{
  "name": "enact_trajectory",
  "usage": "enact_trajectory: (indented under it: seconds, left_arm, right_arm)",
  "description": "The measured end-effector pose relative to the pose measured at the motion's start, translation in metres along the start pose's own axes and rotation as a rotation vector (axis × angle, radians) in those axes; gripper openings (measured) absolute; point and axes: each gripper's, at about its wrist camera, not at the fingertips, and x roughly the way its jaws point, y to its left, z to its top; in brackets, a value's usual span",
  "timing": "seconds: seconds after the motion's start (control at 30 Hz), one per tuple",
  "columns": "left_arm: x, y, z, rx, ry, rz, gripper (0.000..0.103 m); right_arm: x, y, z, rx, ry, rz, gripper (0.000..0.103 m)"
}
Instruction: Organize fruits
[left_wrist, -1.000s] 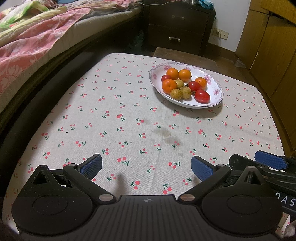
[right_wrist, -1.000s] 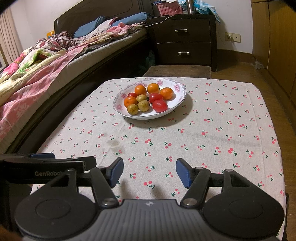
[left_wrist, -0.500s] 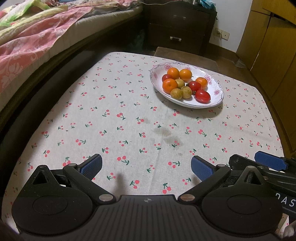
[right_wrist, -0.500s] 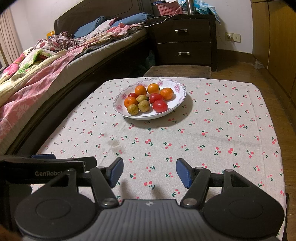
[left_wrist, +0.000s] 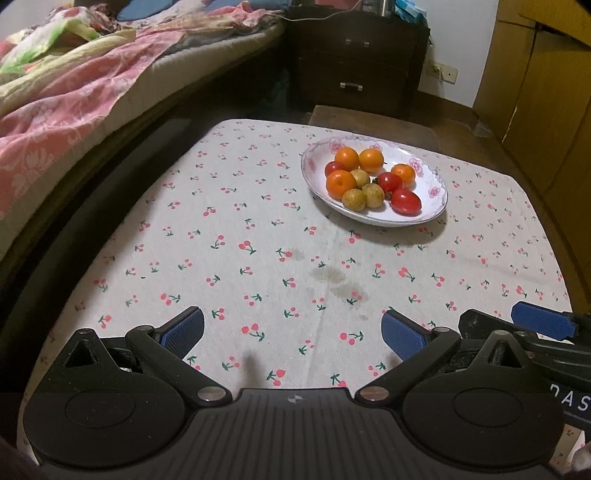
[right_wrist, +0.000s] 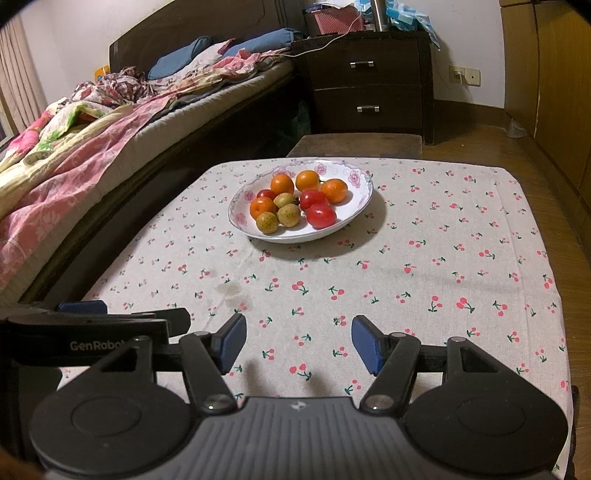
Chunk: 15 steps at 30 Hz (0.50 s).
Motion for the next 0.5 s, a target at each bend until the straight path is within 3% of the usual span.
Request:
enact_trajectory:
  seconds: [0.5]
  left_arm:
    - [-0.0036,-0.0013,0.0029,0.023,-0.041,0.014,0.103]
  right_arm:
    - [-0.0012,-0.0006,0.0001,0.004,-0.004,0.009,0.065]
